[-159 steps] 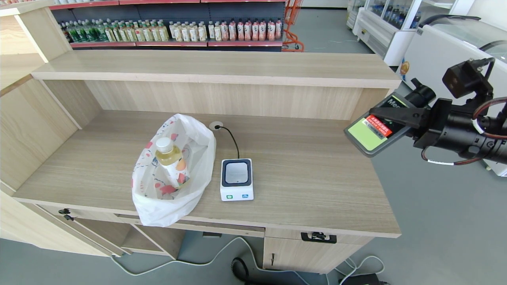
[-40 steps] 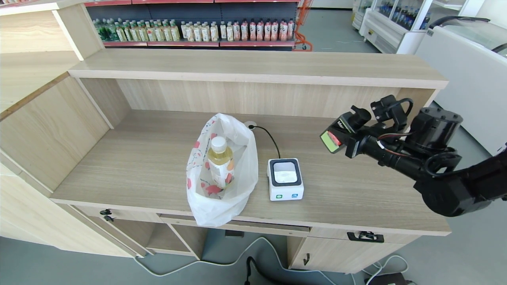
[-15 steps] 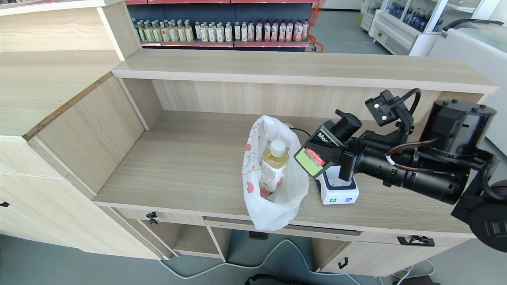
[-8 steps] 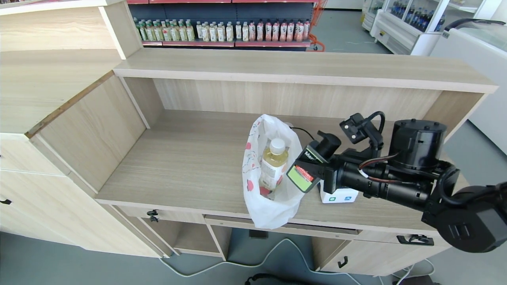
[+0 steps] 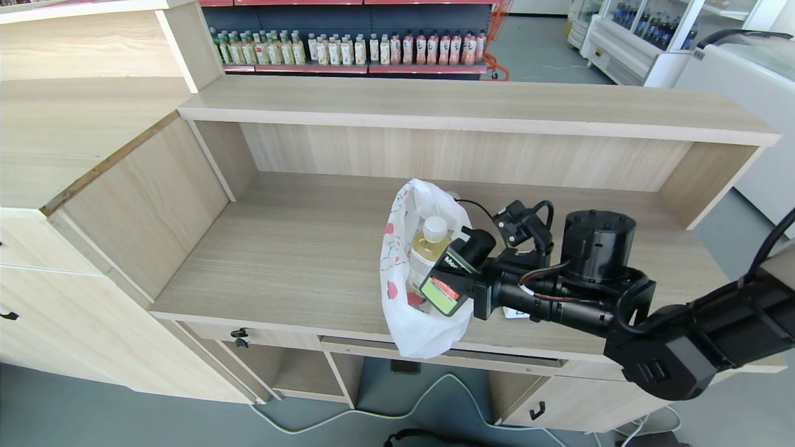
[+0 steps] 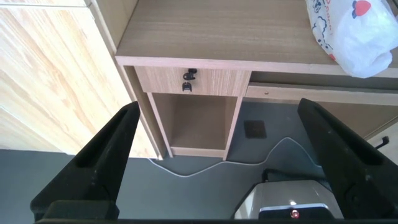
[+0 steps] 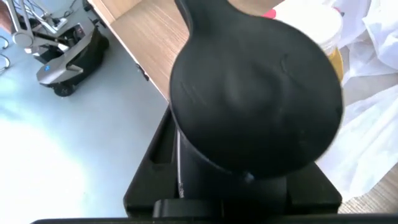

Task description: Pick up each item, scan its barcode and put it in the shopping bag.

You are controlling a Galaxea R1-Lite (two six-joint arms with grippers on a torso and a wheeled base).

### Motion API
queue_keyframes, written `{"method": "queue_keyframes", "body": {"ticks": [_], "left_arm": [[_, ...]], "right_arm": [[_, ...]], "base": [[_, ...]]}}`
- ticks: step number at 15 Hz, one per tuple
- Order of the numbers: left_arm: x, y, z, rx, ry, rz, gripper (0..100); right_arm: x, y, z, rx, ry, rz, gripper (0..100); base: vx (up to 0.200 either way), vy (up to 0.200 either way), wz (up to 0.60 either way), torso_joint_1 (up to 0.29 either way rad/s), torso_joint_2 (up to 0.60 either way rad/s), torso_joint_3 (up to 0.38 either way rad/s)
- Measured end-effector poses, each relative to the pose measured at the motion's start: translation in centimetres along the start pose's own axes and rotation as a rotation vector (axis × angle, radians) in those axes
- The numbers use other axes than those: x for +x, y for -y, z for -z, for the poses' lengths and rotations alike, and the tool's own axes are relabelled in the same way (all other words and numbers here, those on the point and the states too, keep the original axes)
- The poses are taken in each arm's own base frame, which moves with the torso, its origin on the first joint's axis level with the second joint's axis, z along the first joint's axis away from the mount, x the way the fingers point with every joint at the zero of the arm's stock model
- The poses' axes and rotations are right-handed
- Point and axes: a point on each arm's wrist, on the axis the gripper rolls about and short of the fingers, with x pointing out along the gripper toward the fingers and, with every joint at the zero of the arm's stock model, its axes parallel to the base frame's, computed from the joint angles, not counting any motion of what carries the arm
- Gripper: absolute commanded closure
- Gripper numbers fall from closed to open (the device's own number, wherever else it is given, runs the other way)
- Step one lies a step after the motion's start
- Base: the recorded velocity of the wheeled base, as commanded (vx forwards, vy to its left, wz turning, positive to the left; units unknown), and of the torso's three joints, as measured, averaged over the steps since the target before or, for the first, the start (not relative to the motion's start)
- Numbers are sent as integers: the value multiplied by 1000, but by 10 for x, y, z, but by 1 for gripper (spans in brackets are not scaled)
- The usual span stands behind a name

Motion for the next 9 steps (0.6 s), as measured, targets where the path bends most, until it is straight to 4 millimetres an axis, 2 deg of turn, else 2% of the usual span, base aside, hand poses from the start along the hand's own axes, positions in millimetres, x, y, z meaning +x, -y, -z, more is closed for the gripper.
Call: {"method": "queue_keyframes", "body": {"ticks": [5, 9], "left_arm": [[0, 0, 0, 1, 0, 0, 0], [0, 0, 0, 0, 0, 0, 0]], "right_arm": [[11, 14, 24, -68, 57, -70, 100], [39, 28, 41, -90, 80, -110, 100]], "base": [[0, 0, 0, 0, 0, 0], [0, 0, 0, 0, 0, 0]]}}
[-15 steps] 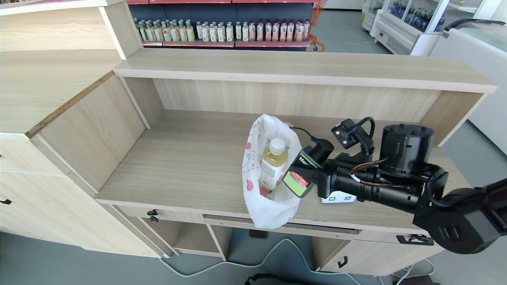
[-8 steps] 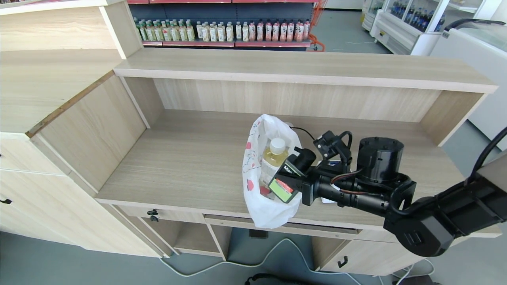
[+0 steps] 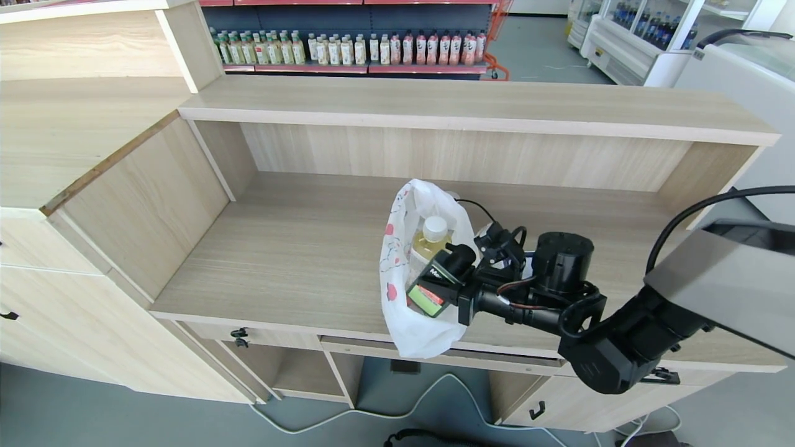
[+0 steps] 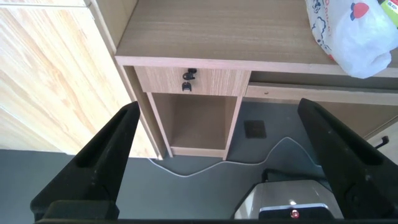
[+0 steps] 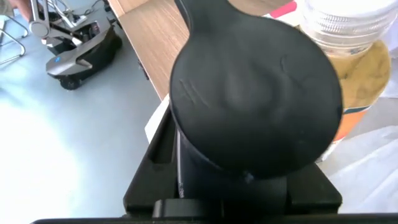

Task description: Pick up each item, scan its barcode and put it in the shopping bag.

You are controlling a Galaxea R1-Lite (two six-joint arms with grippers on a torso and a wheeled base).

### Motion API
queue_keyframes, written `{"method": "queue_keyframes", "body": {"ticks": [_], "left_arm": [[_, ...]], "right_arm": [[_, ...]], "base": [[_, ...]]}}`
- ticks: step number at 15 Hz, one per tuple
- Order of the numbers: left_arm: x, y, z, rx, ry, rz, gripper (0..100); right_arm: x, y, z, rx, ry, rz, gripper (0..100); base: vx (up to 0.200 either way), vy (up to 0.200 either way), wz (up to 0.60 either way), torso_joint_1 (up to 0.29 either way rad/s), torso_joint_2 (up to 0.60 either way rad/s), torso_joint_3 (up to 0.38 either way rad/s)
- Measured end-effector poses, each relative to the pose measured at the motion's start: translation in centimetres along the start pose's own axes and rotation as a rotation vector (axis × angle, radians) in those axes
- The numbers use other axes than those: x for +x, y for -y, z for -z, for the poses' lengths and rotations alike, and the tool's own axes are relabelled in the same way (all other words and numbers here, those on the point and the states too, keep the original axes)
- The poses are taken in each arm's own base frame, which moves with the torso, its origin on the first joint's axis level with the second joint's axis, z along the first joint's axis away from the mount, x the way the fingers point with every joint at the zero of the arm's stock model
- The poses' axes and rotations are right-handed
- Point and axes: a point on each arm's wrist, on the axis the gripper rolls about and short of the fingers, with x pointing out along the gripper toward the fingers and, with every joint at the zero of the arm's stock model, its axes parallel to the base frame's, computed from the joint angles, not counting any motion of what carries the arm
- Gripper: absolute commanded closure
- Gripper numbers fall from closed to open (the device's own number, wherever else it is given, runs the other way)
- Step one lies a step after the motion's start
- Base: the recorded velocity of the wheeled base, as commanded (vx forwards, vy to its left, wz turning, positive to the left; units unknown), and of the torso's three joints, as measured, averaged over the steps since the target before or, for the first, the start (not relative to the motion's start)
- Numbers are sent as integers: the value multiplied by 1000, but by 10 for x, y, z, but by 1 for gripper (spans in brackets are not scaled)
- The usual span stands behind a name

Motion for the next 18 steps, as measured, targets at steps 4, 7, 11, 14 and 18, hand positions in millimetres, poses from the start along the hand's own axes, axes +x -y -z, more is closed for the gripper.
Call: {"method": "queue_keyframes", "body": {"ticks": [4, 7, 11, 14, 18], "left_arm": [[0, 0, 0, 0, 0, 0, 0], [0, 0, 0, 0, 0, 0, 0], [0, 0, 0, 0, 0, 0, 0], [0, 0, 0, 0, 0, 0, 0], [0, 0, 0, 0, 0, 0, 0]], "right_arm": [[23, 13, 13, -10, 16, -1, 100], [28, 14, 26, -25, -8, -21, 100], [30, 15, 40, -23, -34, -35, 100], [31, 15, 47, -18, -49, -36, 100], [33, 16, 54, -23, -58, -37, 100]], "base": [[0, 0, 0, 0, 0, 0], [0, 0, 0, 0, 0, 0], [0, 0, 0, 0, 0, 0], [0, 0, 0, 0, 0, 0], [0, 0, 0, 0, 0, 0]]}}
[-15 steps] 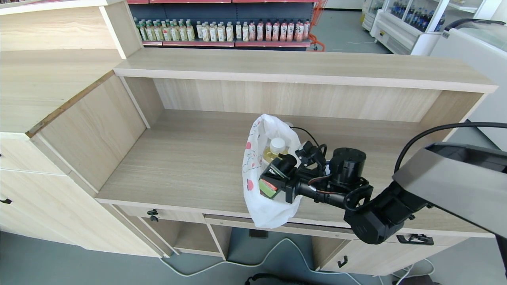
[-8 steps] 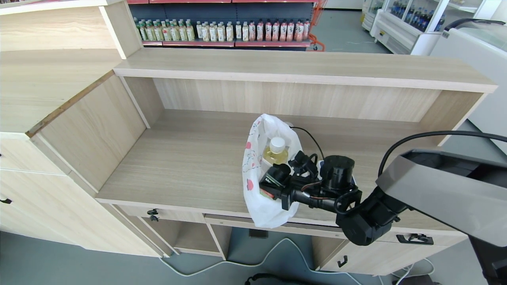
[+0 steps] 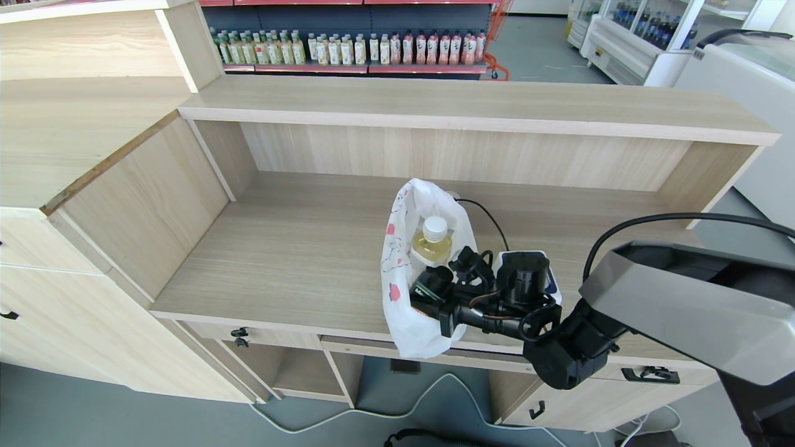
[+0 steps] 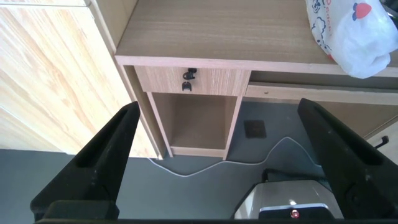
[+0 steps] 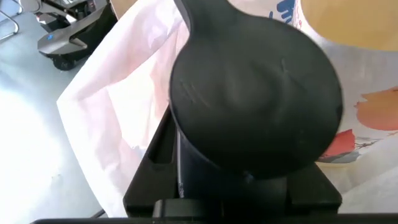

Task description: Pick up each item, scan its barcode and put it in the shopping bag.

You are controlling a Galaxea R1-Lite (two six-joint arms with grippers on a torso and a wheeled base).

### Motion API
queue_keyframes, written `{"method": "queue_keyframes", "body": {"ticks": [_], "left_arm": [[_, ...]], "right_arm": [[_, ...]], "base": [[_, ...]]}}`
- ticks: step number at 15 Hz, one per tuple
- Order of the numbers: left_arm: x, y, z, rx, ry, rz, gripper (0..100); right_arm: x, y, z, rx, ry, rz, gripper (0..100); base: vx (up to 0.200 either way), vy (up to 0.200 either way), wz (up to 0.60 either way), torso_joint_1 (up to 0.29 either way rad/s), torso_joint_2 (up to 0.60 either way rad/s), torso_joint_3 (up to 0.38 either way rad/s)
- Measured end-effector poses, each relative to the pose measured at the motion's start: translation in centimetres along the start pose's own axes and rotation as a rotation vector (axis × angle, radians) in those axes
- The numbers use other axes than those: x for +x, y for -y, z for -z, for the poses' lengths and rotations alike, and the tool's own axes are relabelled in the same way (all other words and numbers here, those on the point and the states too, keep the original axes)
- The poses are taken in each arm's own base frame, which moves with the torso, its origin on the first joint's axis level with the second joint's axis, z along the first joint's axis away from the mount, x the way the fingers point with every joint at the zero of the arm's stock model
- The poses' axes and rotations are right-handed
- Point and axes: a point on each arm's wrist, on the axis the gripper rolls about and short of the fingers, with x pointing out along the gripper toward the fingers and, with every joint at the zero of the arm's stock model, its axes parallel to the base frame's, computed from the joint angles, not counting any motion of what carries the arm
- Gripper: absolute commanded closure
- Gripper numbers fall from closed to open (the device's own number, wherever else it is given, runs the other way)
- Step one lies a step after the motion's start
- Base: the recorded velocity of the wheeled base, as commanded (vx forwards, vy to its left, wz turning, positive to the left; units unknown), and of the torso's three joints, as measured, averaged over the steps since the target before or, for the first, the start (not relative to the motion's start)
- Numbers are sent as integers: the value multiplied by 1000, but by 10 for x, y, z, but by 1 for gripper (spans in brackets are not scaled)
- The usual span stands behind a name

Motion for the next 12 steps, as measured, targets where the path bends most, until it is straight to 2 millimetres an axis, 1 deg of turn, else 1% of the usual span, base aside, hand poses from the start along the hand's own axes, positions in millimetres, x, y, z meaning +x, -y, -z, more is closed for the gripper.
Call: {"method": "queue_keyframes", "body": {"ticks": [2, 3, 6, 8, 10, 12], "left_arm": [[0, 0, 0, 0, 0, 0, 0], [0, 0, 0, 0, 0, 0, 0], [0, 0, 0, 0, 0, 0, 0], [0, 0, 0, 0, 0, 0, 0], [0, 0, 0, 0, 0, 0, 0], [0, 0, 0, 0, 0, 0, 0]], "right_arm": [[0, -1, 3, -3, -8, -3, 100], [0, -1, 4, -2, -10, -4, 0], [-1, -2, 2, -1, 0, -48, 0], [-3, -2, -5, -1, 12, -56, 0], [-8, -3, -17, 10, 24, -55, 0], [-17, -6, -34, 18, 37, -56, 0]], "base": [[0, 0, 0, 0, 0, 0], [0, 0, 0, 0, 0, 0], [0, 0, 0, 0, 0, 0], [0, 0, 0, 0, 0, 0], [0, 0, 0, 0, 0, 0], [0, 0, 0, 0, 0, 0]]}}
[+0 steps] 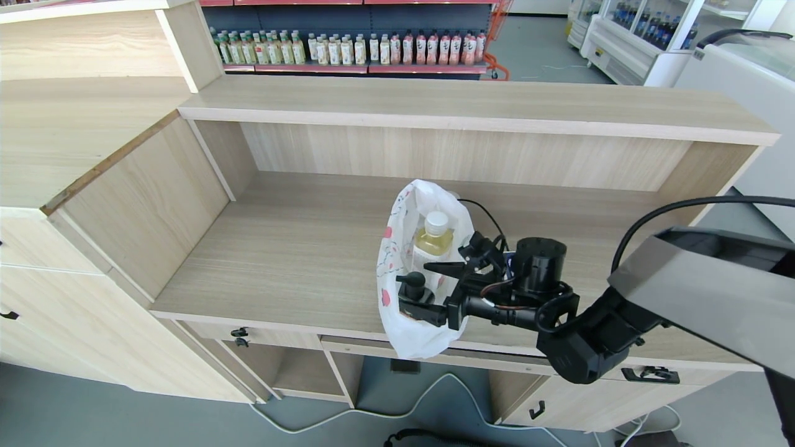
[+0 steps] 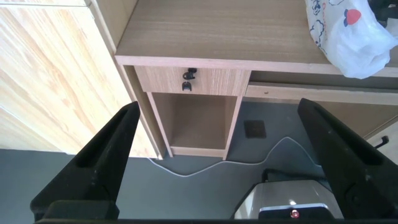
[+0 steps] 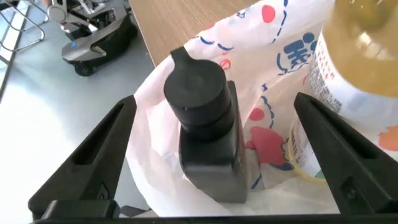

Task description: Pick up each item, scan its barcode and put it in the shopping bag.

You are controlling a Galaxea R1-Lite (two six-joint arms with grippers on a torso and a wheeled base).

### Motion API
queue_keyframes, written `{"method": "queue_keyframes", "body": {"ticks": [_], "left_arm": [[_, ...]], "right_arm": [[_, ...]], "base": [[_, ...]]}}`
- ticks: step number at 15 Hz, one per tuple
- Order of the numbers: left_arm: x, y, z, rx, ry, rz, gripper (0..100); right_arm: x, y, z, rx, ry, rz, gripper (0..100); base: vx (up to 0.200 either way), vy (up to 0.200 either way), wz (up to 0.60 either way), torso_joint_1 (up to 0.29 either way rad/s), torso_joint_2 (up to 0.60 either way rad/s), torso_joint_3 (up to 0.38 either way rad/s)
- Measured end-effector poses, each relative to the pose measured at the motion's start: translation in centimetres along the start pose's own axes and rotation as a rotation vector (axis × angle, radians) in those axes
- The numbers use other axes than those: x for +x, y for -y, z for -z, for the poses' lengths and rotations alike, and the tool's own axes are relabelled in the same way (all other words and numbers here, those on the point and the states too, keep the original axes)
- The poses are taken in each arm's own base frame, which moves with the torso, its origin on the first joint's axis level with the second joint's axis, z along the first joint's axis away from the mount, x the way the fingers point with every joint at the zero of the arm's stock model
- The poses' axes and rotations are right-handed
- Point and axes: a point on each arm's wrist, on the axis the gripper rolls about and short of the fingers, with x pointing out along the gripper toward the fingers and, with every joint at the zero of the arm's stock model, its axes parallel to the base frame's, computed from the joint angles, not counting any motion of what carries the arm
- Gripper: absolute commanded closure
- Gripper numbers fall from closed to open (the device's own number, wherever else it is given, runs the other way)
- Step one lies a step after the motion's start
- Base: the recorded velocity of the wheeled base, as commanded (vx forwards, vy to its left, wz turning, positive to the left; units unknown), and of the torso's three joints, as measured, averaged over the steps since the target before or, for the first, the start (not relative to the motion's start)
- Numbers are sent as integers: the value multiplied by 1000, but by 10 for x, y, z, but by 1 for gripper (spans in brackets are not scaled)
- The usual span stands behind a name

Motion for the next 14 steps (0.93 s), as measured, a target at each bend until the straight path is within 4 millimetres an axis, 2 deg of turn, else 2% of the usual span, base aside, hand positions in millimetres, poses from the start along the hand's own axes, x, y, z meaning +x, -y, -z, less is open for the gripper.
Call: {"method": "queue_keyframes", "body": {"ticks": [8, 11, 14], "left_arm": [[0, 0, 0, 0, 0, 0, 0], [0, 0, 0, -1, 0, 0, 0], [0, 0, 0, 0, 0, 0, 0]], "right_arm": [[-64, -7, -58, -22, 55, 75, 0], [-103, -11, -82, -25, 55, 155, 0], [-146, -27, -92, 17, -3, 333, 0]], "base": [[0, 0, 0, 0, 0, 0], [0, 0, 0, 0, 0, 0], [0, 0, 0, 0, 0, 0]]}}
